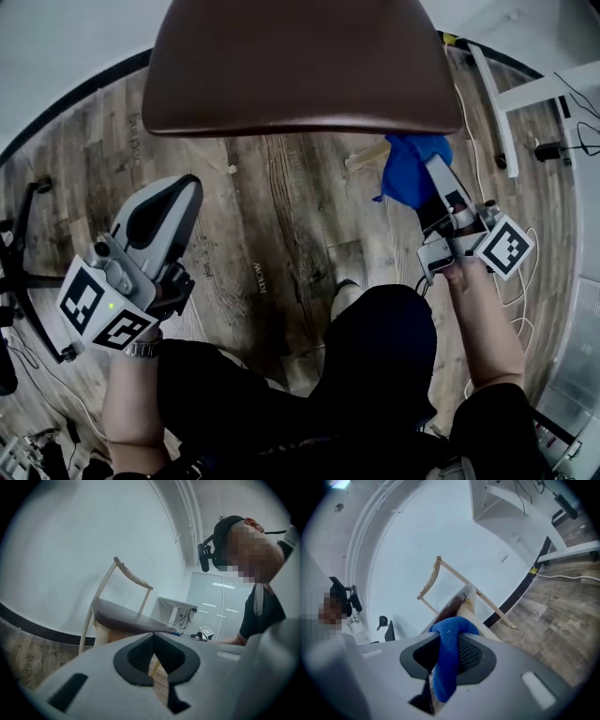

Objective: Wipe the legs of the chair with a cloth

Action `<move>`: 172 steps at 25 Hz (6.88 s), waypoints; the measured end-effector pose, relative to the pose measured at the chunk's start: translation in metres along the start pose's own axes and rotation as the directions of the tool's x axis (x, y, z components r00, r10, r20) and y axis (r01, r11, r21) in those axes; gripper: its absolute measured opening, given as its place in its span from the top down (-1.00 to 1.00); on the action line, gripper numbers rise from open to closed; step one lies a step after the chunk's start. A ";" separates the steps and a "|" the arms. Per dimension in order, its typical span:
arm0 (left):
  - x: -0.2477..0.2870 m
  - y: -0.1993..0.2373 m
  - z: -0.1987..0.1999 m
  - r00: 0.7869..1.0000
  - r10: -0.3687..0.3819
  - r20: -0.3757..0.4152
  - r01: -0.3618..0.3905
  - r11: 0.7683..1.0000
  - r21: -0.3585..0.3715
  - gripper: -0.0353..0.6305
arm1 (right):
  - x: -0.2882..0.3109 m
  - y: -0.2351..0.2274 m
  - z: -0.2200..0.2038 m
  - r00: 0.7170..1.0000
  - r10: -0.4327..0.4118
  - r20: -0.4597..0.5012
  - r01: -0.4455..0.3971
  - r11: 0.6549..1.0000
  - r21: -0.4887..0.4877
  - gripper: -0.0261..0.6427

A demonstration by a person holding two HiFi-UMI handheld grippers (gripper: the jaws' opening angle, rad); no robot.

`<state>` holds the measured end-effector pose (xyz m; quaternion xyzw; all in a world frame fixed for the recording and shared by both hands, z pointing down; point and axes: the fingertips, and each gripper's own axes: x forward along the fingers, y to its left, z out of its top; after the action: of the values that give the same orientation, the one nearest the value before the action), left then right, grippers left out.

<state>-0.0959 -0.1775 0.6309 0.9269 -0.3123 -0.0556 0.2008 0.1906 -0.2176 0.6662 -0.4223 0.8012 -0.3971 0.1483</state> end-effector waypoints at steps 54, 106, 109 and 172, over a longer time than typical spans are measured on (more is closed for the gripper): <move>-0.017 0.030 -0.031 0.990 0.096 -0.101 -0.099 0.995 -0.026 0.90 | 0.036 -0.313 -0.204 0.778 -0.519 -0.354 0.491 0.854 -0.171 0.67; -0.062 0.019 -0.005 0.994 0.102 -0.030 -0.103 0.994 -0.043 0.90 | 0.196 0.143 -0.186 0.860 0.345 -0.376 -0.473 0.815 -0.336 0.67; -0.074 0.028 -0.004 0.992 0.125 -0.014 -0.126 0.990 -0.067 0.90 | 0.205 0.134 -0.197 0.866 0.339 -0.367 -0.458 0.833 -0.310 0.67; -0.034 0.018 0.002 0.999 0.036 0.013 -0.035 0.997 -0.067 0.90 | 0.100 0.076 -0.087 0.937 0.280 -0.212 -0.273 0.960 0.060 0.67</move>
<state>-0.1335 -0.1702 0.6359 0.9135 -0.3280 -0.0689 0.2304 0.0382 -0.2277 0.6744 -0.2573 0.8581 -0.4279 0.1200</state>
